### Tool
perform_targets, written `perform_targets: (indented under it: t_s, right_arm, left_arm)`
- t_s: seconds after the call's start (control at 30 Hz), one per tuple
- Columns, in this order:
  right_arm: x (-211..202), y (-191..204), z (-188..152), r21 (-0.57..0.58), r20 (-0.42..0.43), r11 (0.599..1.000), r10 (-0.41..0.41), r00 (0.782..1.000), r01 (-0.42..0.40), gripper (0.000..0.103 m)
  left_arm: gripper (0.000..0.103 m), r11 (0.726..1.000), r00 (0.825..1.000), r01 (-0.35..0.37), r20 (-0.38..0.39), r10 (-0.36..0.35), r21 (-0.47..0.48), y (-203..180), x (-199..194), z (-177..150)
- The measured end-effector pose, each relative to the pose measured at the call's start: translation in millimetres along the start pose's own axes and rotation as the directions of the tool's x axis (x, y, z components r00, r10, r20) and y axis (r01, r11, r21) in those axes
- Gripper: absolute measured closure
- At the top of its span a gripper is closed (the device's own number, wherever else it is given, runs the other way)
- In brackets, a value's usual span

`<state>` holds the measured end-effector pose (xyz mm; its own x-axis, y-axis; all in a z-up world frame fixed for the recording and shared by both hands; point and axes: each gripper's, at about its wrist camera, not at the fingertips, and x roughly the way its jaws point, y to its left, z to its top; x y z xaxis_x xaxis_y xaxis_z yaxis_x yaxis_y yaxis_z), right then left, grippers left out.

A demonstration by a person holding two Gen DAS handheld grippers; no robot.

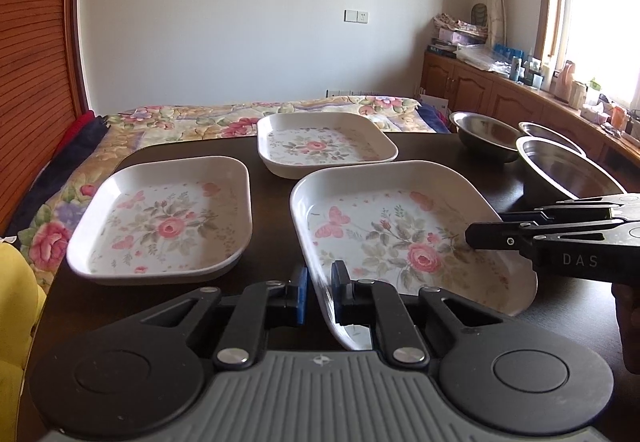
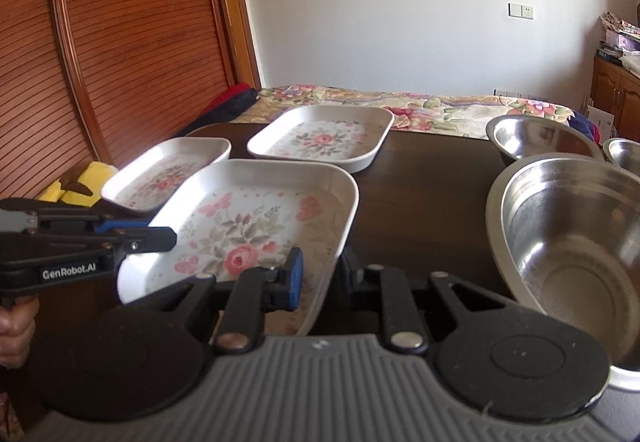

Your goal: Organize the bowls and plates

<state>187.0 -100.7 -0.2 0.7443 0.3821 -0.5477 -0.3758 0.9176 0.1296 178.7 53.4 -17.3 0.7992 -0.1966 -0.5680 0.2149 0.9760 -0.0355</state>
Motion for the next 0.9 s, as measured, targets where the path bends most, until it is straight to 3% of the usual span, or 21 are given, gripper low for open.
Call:
perform_targets:
  t_s: [0.9]
  right_arm:
    - [-48, 49, -46, -0.015, -0.054, 0.994, 0.104, 0.993, -0.105, 0.081]
  left_arm:
    - [0.090, 0.998, 1.000, -0.012, -0.008, 0.012, -0.058, 6, -81, -54]
